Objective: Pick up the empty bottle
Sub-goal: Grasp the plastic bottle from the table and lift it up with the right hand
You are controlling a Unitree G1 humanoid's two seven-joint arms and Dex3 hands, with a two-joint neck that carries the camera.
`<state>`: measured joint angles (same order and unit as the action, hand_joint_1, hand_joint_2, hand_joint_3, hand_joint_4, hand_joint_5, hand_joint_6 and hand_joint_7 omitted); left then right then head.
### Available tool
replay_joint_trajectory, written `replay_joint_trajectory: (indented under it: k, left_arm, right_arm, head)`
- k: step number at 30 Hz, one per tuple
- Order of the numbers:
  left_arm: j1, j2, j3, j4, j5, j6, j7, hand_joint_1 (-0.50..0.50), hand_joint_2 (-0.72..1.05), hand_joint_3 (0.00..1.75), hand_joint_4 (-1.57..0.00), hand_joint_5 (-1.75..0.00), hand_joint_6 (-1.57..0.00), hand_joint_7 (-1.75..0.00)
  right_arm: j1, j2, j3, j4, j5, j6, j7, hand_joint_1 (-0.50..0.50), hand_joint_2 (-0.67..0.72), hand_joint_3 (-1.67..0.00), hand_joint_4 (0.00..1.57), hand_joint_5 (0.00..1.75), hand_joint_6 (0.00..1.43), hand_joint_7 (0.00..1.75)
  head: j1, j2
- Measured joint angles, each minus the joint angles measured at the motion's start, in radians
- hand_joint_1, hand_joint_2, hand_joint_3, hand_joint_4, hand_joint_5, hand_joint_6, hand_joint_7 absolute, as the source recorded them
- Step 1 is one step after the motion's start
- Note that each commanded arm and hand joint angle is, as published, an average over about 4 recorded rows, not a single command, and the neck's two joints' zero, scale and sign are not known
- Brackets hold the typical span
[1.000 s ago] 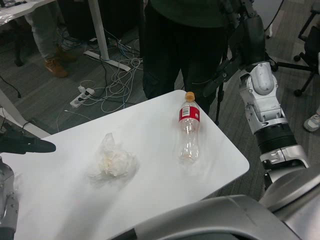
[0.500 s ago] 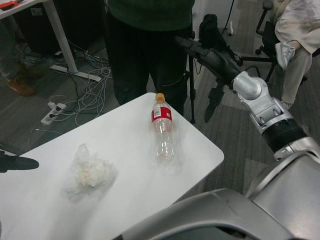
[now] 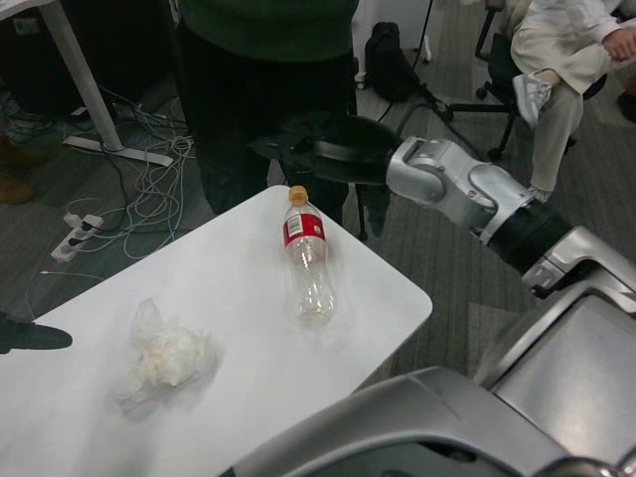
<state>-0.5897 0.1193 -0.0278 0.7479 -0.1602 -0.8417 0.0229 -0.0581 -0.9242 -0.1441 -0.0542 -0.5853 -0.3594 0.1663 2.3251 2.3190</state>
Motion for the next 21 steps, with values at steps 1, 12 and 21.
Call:
replay_joint_trajectory:
  k: [1,12,21]
  left_arm:
    - [-0.004,0.0,0.0,0.014,-0.005,-0.001,-0.002,-0.5,-0.64,0.0,0.0,0.0,0.0,0.0]
    - [-0.053,0.008,-0.023,0.082,-0.054,0.001,-0.031,-0.5,-0.68,0.0,0.0,0.0,0.0,0.0]
    - [-0.081,0.035,-0.072,0.111,-0.105,0.002,-0.036,-0.5,-0.68,0.04,0.0,0.0,0.0,0.0]
  right_arm:
    - [-0.031,-0.011,0.037,0.006,-0.007,-0.001,-0.006,-0.15,-0.1,-0.08,0.0,0.0,0.0,0.0]
    - [-0.314,-0.125,0.464,0.108,-0.102,-0.004,-0.078,-0.16,-0.16,-0.08,0.0,0.0,0.0,0.0]
    - [-0.458,-0.198,0.727,0.216,-0.112,-0.007,-0.113,-0.17,-0.22,-0.08,0.0,0.0,0.0,0.0]
  head:
    - [0.0,0.0]
    - [0.014,-0.027]
    - [0.018,-0.053]
